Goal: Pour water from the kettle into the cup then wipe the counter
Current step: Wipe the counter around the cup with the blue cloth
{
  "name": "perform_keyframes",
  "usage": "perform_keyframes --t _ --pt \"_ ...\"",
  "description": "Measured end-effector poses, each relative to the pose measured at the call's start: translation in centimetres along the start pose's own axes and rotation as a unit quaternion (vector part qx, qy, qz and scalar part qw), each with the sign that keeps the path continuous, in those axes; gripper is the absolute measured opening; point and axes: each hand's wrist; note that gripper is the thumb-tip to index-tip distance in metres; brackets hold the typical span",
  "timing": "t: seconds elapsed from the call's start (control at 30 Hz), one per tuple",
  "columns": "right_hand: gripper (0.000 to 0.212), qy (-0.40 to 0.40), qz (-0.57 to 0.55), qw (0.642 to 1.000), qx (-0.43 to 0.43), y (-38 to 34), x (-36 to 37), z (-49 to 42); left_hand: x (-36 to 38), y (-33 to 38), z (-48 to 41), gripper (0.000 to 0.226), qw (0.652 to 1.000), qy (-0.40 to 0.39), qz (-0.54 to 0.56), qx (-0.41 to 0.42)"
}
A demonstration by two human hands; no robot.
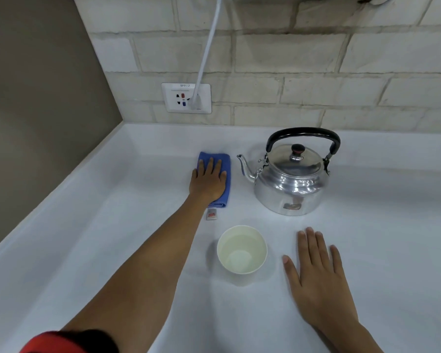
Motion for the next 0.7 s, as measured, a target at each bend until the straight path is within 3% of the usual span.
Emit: perform_keyframes --t 0.23,0.43,0.6,0.7 --pt "0.086 0.009 0.025 1.0 -0.007 0.2 0.2 -0.2 0.7 0.5 6.4 0.051 0.991 -0.038 -0.047 0.12" --pt "0.08 0.01 0.027 1.0 -0.002 0.2 0.5 0.0 -1.3 -4.5 15.4 0.052 0.973 -0.063 -0.084 0.208" --pt "0.078 0.019 0.029 0.999 0.006 0.1 0.8 -0.4 -3.4 -7.3 15.4 0.052 0.973 -0.067 -0.088 0.201" --pt "0.079 0.021 0.039 0.999 0.003 0.1 0.9 -0.5 -2.5 -5.7 13.0 0.051 0.987 -0.036 -0.07 0.142"
Point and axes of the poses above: each hand's wrist, its own z-axis away from the middle knuckle, its own x-axis out of the palm, y = z × x, and after that the axes turned 12 degrees about z, right-handed
